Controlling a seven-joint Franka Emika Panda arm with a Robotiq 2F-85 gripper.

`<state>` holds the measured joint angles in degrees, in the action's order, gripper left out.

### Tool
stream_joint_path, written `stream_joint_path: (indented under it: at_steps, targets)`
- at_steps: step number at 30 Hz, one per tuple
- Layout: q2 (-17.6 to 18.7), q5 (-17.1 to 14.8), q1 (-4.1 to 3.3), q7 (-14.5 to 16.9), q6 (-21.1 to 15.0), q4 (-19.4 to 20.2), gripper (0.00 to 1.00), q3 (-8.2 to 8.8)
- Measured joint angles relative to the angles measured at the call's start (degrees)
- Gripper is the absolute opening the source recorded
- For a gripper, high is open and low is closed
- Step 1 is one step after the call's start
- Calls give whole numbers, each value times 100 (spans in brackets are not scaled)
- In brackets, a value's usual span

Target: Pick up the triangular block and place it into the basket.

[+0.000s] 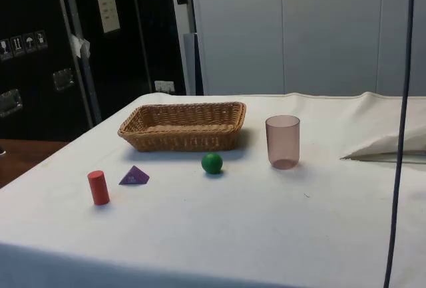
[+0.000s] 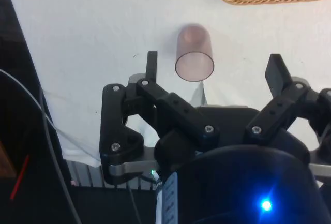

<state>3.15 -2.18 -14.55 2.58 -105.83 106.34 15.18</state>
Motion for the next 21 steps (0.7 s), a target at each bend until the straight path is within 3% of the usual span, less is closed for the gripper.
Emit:
stream_joint_path:
  at_steps: [9,21]
  targets:
    - [201,-11,-11,-115,-155,-80,100,-120]
    - [264,-6,-29,-281,-693,40,100,-332]
